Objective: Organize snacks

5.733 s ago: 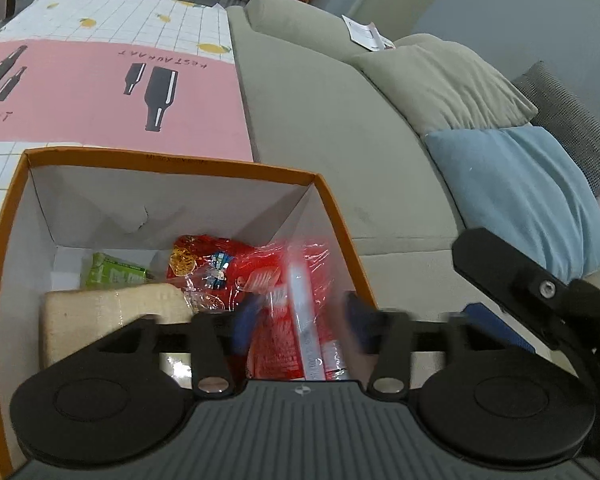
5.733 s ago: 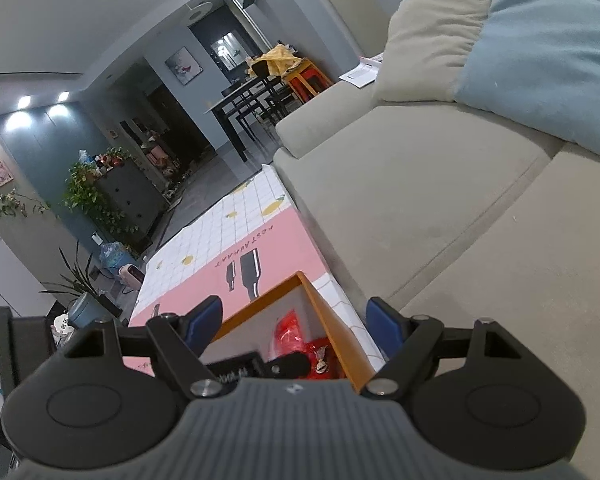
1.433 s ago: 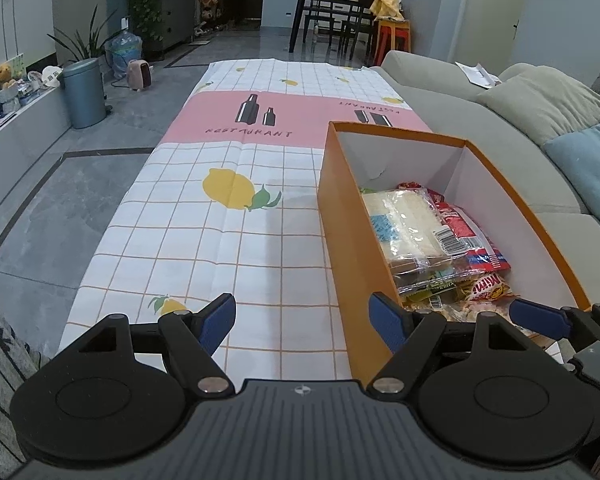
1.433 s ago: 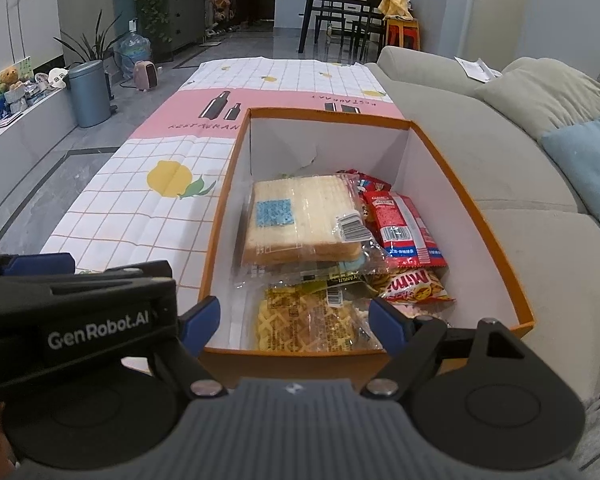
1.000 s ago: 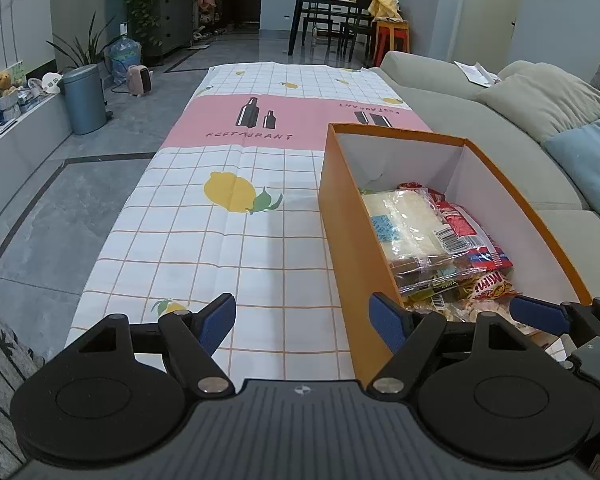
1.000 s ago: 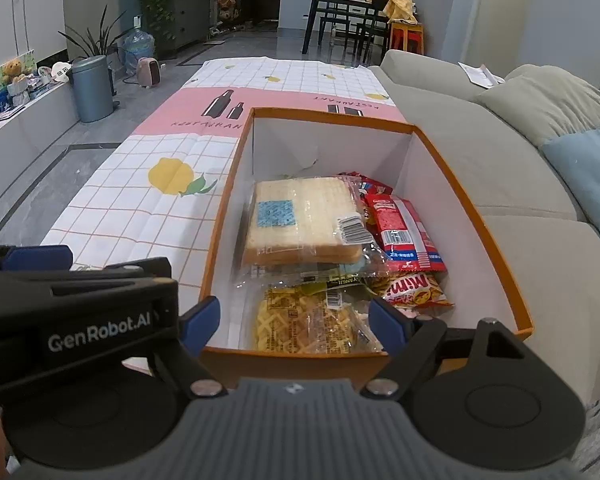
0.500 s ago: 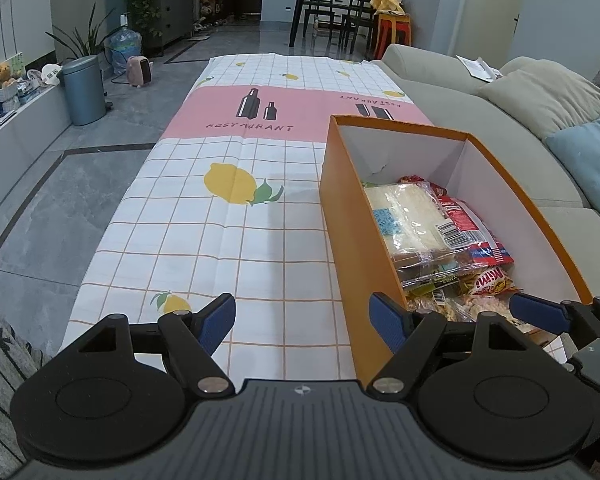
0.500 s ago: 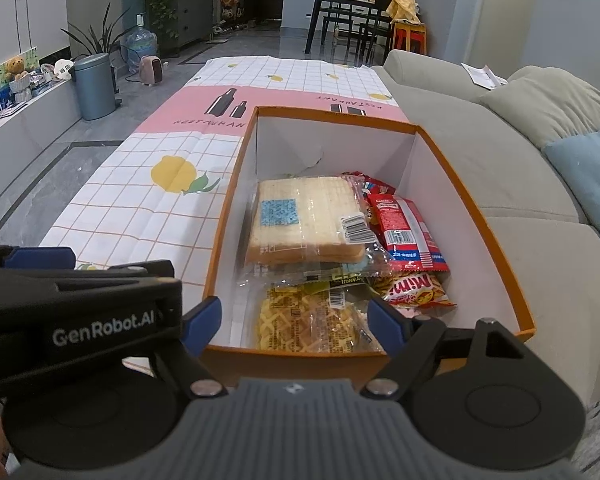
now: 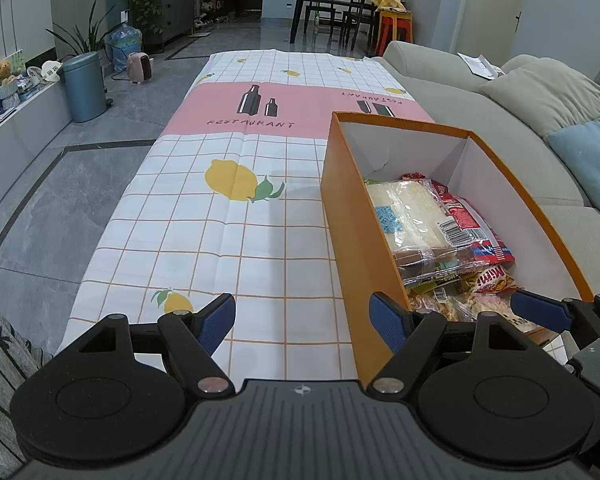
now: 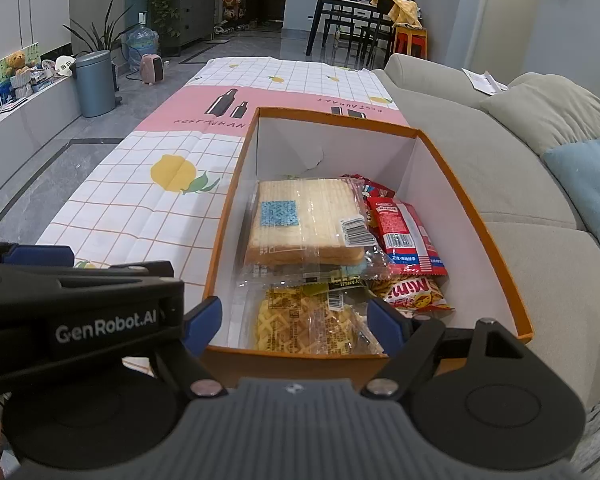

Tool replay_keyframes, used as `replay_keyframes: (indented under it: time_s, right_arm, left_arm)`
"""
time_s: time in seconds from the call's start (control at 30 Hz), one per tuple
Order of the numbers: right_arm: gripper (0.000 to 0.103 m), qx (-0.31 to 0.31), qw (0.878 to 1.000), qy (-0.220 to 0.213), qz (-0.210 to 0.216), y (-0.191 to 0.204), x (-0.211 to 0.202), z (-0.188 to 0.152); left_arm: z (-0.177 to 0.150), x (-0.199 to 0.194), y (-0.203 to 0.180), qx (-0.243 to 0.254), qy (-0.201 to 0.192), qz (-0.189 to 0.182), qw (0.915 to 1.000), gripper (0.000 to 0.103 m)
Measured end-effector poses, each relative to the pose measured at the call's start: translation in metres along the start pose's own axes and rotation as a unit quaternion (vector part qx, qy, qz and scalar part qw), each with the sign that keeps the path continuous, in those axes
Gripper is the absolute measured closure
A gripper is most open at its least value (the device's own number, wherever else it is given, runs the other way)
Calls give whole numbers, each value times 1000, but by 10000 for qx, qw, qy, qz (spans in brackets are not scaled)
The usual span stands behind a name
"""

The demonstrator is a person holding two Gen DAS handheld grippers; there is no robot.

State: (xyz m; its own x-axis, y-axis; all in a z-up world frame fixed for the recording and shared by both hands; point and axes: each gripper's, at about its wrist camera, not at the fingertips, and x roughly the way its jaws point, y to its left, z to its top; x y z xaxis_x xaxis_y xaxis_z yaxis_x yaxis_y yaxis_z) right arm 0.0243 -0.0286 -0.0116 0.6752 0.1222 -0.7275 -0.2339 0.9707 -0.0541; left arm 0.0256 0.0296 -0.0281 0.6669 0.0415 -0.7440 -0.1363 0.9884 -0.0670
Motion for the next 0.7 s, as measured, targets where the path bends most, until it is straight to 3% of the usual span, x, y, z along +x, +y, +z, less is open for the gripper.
replay_keyframes:
  time_s: [0.7]
  right_arm:
    - [25,-8,10000,-6,-8,0,0,0]
  left_arm:
    - [0,0,0,-19,25,-9,10000,13]
